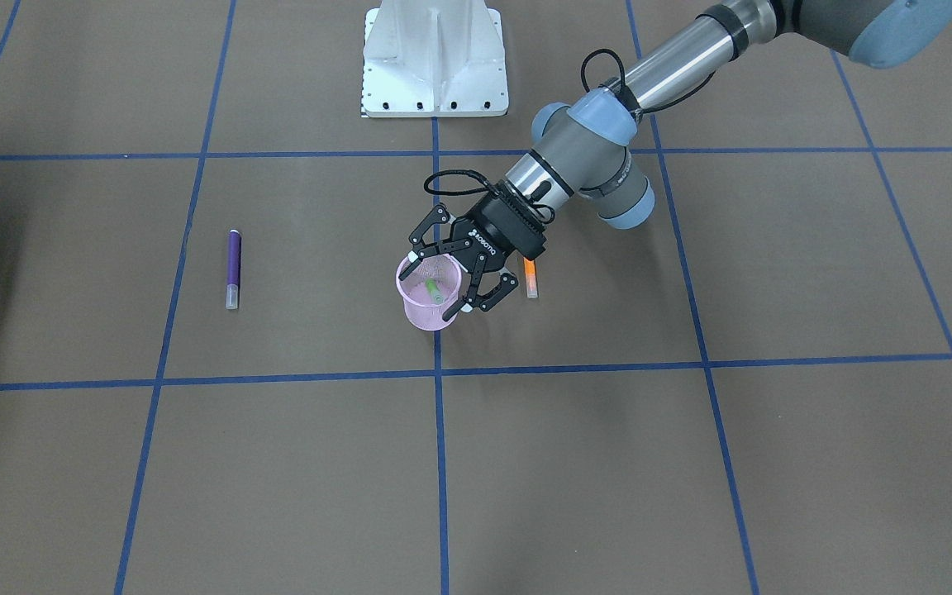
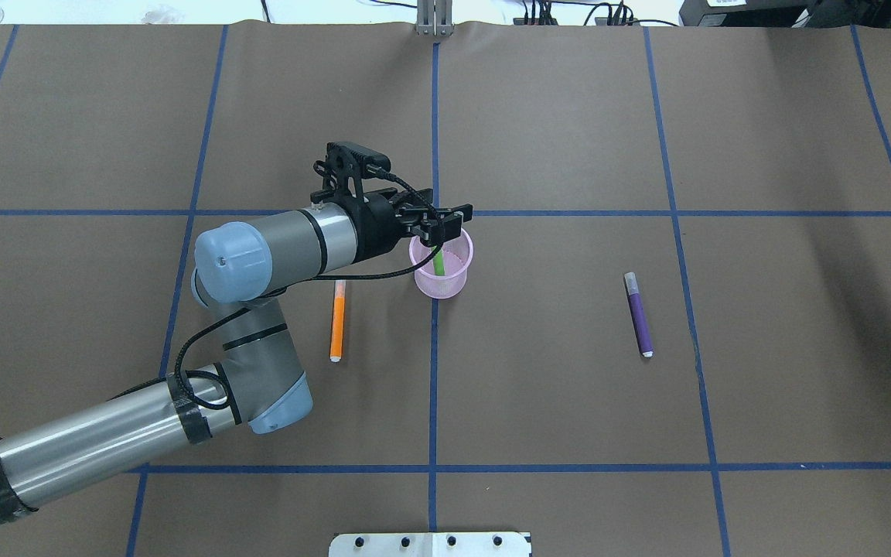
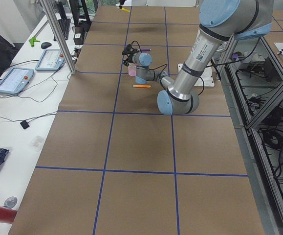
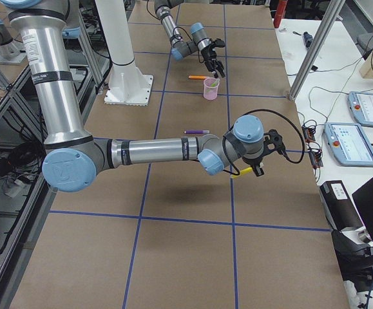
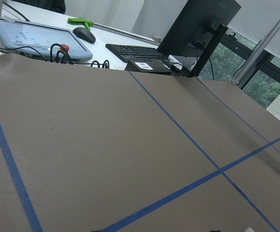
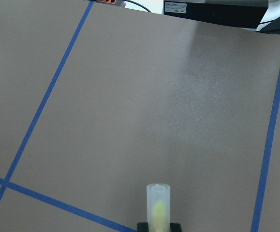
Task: Collect pens into pen holder
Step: 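Drop the green marker into the cup and raise the left gripper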
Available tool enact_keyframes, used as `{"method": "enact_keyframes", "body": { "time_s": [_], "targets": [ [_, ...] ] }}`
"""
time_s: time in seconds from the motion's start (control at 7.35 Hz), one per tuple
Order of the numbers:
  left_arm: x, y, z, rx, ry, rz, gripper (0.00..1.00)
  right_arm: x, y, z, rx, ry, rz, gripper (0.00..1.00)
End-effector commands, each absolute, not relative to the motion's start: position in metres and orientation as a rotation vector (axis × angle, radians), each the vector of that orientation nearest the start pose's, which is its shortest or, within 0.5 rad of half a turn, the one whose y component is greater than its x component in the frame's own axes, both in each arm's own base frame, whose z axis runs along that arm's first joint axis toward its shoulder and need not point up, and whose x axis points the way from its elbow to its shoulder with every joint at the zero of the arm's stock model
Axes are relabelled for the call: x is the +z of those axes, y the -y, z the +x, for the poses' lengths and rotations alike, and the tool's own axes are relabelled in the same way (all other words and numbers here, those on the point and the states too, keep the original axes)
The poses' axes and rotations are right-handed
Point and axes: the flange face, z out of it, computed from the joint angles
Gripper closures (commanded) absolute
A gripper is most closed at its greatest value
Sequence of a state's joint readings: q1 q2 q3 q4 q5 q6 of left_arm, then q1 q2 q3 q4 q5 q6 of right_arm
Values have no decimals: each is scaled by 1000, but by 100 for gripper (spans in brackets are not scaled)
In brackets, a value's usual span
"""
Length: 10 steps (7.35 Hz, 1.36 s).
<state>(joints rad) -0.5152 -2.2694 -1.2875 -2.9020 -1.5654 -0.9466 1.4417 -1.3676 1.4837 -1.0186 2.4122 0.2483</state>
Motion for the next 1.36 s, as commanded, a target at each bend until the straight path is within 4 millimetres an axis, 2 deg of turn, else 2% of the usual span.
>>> {"method": "enact_keyframes", "body": {
  "time_s": [0.0,0.14,0.41,0.68,0.82,0.95,1.22],
  "targets": [
    [192,483,531,118,-1409,860,19,486,600,-26,-172,930,502,100],
    [183,498,507,137,-1355,787,19,468,597,-31,-175,942,521,100],
    [163,500,455,127,-1204,554,19,446,592,-39,-194,954,548,100],
    [155,495,420,99,-1067,364,19,419,591,-40,-216,961,599,100],
    [163,490,418,84,-992,267,19,409,588,-46,-235,971,625,100],
    [173,485,423,73,-918,180,19,397,582,-66,-211,1017,640,100],
    [192,482,433,74,-871,60,19,380,568,-120,-159,1113,719,100]
  ]
}}
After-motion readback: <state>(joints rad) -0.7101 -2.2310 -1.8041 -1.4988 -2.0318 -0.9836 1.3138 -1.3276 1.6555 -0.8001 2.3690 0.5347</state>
